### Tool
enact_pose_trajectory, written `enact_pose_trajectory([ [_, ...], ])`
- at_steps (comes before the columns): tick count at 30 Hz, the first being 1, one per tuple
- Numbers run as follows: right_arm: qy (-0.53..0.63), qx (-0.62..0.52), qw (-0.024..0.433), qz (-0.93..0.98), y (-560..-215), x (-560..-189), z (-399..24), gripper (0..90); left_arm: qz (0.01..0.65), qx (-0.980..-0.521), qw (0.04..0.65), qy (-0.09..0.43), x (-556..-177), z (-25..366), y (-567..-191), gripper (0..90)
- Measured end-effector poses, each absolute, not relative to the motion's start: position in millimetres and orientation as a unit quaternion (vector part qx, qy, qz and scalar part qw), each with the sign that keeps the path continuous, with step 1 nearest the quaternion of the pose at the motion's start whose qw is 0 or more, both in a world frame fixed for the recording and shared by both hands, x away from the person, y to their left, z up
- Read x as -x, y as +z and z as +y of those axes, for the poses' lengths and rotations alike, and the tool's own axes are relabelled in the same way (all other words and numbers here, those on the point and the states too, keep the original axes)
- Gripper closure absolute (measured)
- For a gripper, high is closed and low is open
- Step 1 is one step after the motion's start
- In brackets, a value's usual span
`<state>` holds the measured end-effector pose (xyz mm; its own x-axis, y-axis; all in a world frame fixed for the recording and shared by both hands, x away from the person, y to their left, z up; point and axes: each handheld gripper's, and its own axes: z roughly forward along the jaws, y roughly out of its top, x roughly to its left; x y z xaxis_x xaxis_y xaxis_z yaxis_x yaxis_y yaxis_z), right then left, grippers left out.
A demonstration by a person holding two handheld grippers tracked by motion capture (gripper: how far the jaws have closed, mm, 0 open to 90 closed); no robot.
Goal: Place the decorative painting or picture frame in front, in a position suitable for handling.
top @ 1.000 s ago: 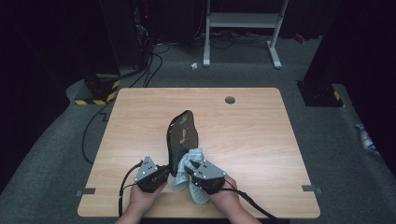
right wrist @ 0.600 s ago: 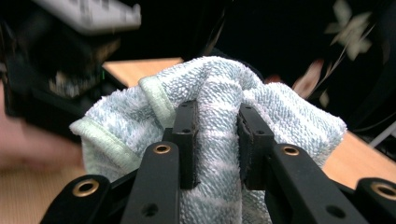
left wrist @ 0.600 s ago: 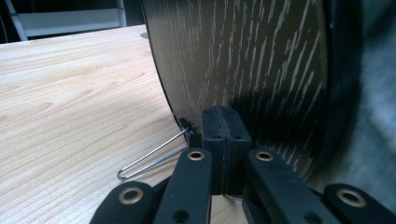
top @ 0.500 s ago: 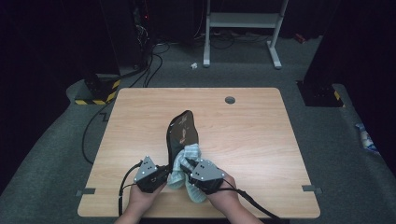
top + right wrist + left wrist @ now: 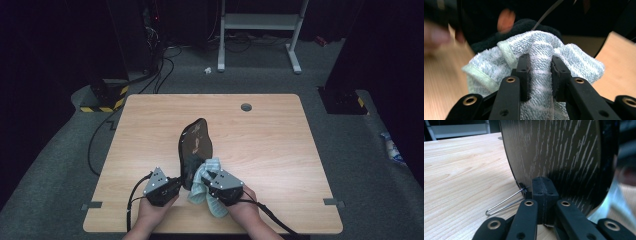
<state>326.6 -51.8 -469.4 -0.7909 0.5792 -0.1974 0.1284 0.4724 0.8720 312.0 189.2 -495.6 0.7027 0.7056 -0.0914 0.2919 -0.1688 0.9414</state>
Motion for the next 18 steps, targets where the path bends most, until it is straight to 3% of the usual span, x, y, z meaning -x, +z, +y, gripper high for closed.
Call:
enact_pose_trajectory([
  [11,0.550,-0.204,0.269,0.764,-390,-335,-44,70.9,0.334,-0.744,0.547,0.189,-312,189,-496,90.0],
  [14,0.550,-0.210,0.269,0.762,-388,-340,-42,71.0,0.334,-0.744,0.547,0.190,-312,189,-496,90.0],
  [18,0.525,-0.216,0.261,0.781,-413,-341,-40,71.1,0.335,-0.743,0.547,0.190,-312,189,-496,90.0],
])
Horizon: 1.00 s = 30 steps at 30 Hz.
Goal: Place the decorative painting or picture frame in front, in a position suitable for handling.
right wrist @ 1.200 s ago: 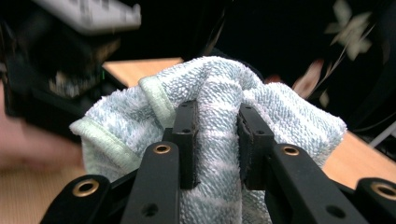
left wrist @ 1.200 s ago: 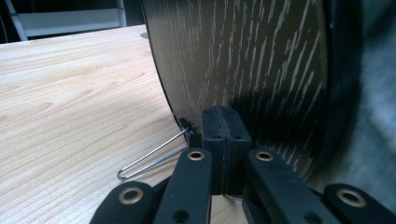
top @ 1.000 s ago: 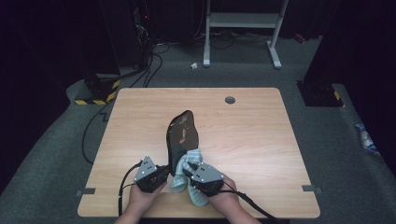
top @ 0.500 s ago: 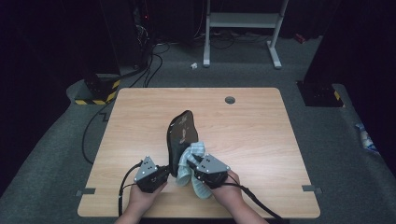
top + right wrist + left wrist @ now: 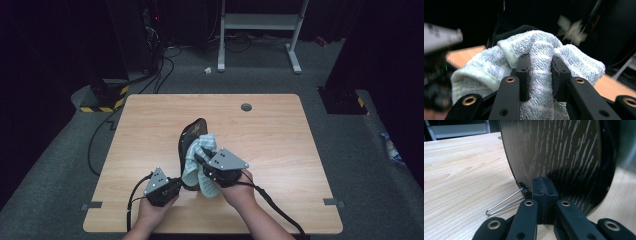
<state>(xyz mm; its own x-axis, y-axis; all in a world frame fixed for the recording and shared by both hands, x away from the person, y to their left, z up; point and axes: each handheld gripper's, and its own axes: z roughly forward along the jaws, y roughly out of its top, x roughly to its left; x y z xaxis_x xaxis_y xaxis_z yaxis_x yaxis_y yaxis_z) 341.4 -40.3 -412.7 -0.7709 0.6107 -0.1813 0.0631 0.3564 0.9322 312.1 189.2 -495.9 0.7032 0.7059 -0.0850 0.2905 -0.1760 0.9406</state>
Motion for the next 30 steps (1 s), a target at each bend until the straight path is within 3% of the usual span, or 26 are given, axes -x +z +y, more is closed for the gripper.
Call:
enact_pose_trajectory([
  [9,0.444,-0.246,0.219,0.833,-498,-335,-50,71.2,0.336,-0.743,0.547,0.188,-312,189,-496,90.0],
  [13,0.424,-0.245,0.209,0.846,-516,-332,-53,71.2,0.337,-0.743,0.547,0.186,-312,189,-496,90.0],
  [26,0.503,-0.182,0.236,0.811,-446,-296,-45,71.1,0.326,-0.747,0.556,0.165,-311,194,-495,90.0],
  [30,0.499,-0.165,0.247,0.814,-441,-293,-41,71.1,0.323,-0.747,0.560,0.155,-312,198,-495,90.0],
])
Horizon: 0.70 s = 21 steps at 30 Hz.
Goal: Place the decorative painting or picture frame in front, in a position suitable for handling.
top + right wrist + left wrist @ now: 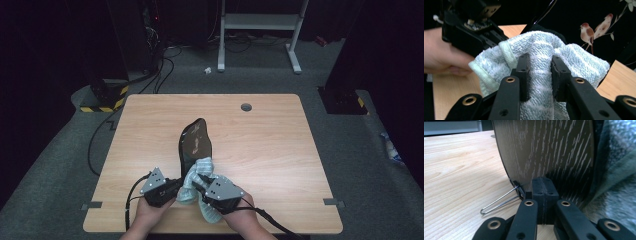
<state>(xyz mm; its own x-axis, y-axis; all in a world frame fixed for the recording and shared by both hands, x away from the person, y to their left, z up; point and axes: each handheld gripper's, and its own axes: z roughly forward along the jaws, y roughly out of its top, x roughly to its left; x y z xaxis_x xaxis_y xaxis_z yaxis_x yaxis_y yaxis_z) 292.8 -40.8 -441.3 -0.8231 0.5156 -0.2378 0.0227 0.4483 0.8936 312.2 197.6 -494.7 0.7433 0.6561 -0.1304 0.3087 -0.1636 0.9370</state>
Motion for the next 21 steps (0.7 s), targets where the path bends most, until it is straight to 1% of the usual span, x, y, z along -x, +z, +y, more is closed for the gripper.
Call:
enact_pose_trajectory([
  [3,0.480,-0.169,0.239,0.827,-455,-297,-41,71.1,0.324,-0.745,0.562,0.154,-313,199,-495,90.0],
  [9,0.428,-0.198,0.212,0.856,-499,-310,-45,71.1,0.326,-0.744,0.561,0.157,-313,201,-494,90.0],
  [12,0.413,-0.212,0.200,0.863,-514,-315,-48,71.1,0.327,-0.743,0.561,0.160,-312,201,-494,90.0],
  [15,0.409,-0.216,0.198,0.864,-520,-318,-50,71.1,0.331,-0.741,0.561,0.163,-311,203,-494,90.0],
  [21,0.410,-0.218,0.198,0.863,-522,-318,-49,71.1,0.347,-0.732,0.560,0.173,-309,209,-494,89.6],
])
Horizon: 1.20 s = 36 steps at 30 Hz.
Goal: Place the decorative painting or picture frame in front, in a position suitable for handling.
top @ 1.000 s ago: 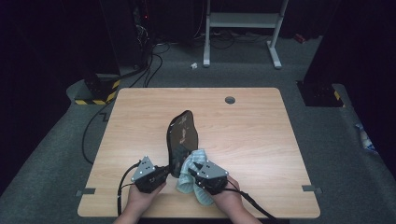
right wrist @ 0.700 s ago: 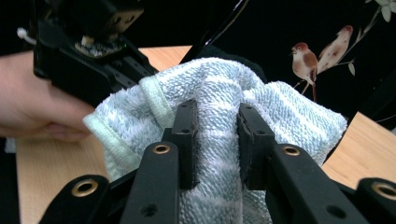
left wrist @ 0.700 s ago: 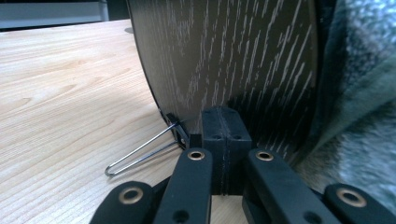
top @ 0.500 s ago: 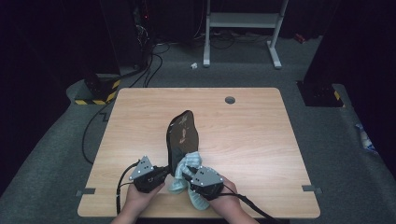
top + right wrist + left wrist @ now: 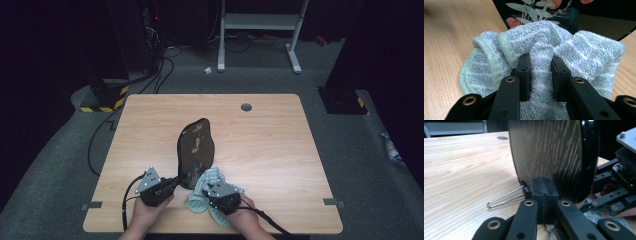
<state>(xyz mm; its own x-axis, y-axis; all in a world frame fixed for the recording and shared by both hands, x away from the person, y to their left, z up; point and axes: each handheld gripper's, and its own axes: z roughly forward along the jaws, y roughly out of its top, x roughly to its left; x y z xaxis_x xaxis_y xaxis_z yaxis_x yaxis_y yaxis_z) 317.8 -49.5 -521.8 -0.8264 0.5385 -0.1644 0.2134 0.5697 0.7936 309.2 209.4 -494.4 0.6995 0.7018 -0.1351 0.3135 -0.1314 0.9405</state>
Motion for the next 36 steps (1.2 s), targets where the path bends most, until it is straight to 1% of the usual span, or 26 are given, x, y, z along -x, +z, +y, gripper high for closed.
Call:
enact_pose_trajectory([
  [7,0.407,-0.216,0.201,0.864,-524,-317,-49,71.3,0.372,-0.714,0.563,0.184,-301,222,-493,81.1],
  [14,0.407,-0.220,0.195,0.865,-524,-318,-50,71.4,0.374,-0.714,0.555,0.206,-286,226,-485,62.1],
  [18,0.407,-0.222,0.196,0.864,-524,-318,-50,71.4,0.367,-0.716,0.552,0.216,-279,222,-481,55.7],
  [24,0.408,-0.225,0.196,0.863,-524,-317,-50,71.5,0.370,-0.714,0.551,0.224,-275,221,-479,50.6],
  [36,0.408,-0.225,0.197,0.862,-524,-317,-50,71.4,0.367,-0.707,0.554,0.239,-267,222,-473,48.4],
])
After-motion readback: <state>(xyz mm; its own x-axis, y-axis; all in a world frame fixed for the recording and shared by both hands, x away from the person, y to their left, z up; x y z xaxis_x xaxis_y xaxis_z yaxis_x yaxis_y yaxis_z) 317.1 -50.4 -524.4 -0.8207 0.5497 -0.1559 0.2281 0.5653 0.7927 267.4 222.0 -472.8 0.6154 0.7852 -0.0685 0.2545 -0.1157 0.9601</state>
